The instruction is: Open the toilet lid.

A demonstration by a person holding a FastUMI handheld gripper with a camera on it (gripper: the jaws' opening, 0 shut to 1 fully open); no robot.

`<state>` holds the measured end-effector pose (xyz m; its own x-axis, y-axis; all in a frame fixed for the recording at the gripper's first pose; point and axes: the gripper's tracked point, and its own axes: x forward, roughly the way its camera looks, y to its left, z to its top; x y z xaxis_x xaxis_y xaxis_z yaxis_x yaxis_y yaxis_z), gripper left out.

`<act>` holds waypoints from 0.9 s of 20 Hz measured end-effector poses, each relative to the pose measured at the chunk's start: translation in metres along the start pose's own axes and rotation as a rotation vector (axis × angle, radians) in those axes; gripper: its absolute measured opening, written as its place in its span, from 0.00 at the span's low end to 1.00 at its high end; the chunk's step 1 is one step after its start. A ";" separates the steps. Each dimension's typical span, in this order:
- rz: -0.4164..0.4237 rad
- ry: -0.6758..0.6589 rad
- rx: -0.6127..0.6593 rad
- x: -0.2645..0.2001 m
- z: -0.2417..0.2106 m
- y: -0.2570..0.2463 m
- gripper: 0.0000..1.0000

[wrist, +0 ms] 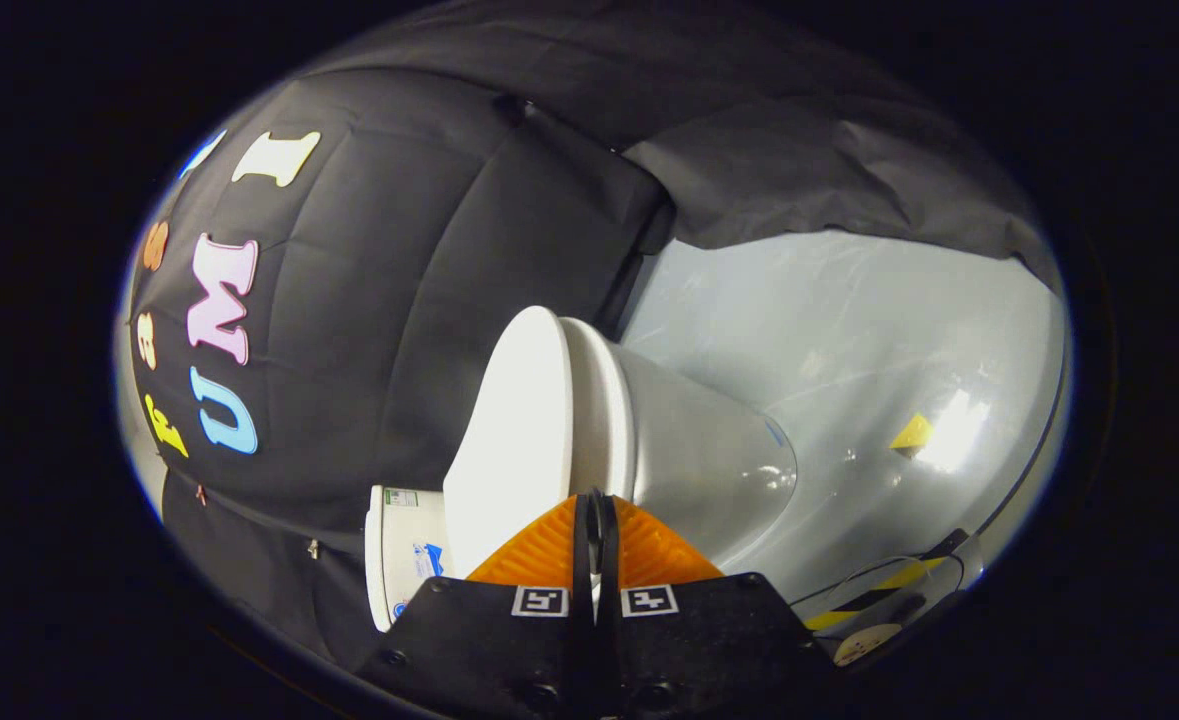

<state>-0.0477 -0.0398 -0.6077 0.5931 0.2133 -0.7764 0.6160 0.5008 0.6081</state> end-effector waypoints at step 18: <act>-0.034 -0.301 -0.683 -0.091 -0.028 0.245 0.05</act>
<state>0.0346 0.0869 -0.3932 0.7565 -0.0013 -0.6540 0.2354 0.9336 0.2703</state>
